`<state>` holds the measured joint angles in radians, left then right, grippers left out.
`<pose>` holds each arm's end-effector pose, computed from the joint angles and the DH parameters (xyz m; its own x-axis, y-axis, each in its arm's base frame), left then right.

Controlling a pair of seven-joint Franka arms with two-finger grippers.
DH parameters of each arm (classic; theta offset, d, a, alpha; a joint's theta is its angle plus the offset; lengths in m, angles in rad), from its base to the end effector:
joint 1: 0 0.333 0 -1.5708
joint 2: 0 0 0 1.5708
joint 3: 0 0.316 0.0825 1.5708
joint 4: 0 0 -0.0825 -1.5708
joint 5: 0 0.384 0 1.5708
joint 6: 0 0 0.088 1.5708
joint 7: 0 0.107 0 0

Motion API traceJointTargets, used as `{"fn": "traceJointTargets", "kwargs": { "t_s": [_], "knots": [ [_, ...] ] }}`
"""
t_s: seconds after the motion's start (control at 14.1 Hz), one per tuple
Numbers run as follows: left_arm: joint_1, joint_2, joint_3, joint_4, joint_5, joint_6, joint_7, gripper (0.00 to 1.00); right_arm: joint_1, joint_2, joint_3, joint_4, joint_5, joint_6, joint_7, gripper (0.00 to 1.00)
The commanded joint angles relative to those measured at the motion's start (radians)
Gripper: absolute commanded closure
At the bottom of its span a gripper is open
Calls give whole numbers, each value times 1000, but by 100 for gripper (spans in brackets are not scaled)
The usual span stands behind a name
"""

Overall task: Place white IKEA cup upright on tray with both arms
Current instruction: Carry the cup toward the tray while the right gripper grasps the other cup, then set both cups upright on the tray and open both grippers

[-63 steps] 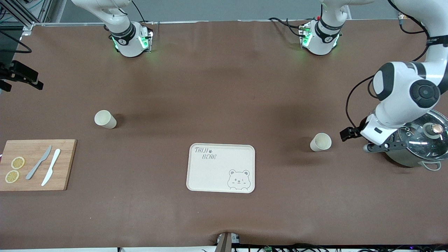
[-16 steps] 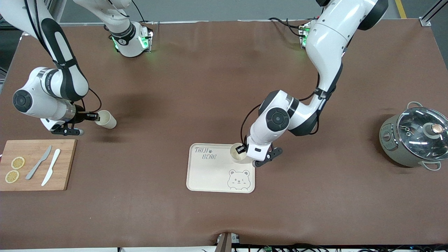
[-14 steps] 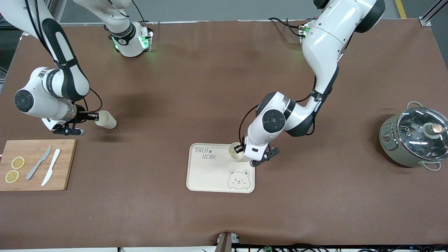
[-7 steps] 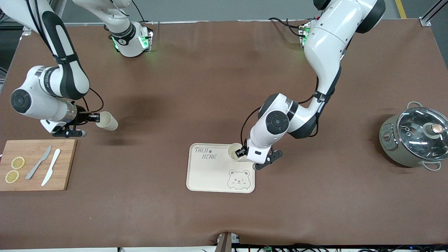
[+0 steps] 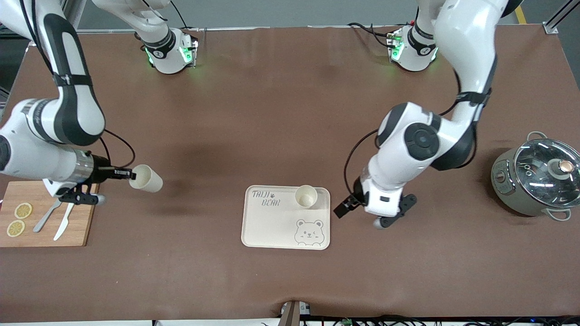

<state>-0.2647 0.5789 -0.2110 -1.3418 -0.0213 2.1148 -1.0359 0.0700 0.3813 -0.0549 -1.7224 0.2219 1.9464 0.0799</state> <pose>0.6700 -0.3075 0.4173 0.8178 0.5753 -0.0137 0.5611 -0.7919 0.2408 0.6374 0.0274 0.3536 0.9740 -0.1434 -0.1752 -0.1713 -0.9728 -0.1562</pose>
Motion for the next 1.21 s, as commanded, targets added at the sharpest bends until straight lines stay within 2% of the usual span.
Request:
{"fn": "traceJointTargets", "kwargs": {
  "t_s": [0.0,0.14,0.36,0.57,0.78,0.92,1.14],
  "knots": [
    [22,-43,2,-31,-3,-50,77,0,89,126,-6,165,20,-27,182,100],
    [67,-70,1,-31,0,-81,98,0,157,186,-5,226,19,-21,350,100],
    [143,-123,1,-31,0,-146,229,0,273,277,-5,335,34,-14,585,100],
    [203,-168,2,-31,0,-219,334,0,370,329,-3,362,34,119,757,100],
    [268,-204,1,-33,0,-271,468,0,412,370,6,365,36,167,820,100],
    [311,-226,1,-31,0,-309,557,0,416,404,42,366,34,222,875,100],
    [337,-255,4,-33,35,-329,603,0,432,436,52,366,34,260,896,100]
  ]
}}
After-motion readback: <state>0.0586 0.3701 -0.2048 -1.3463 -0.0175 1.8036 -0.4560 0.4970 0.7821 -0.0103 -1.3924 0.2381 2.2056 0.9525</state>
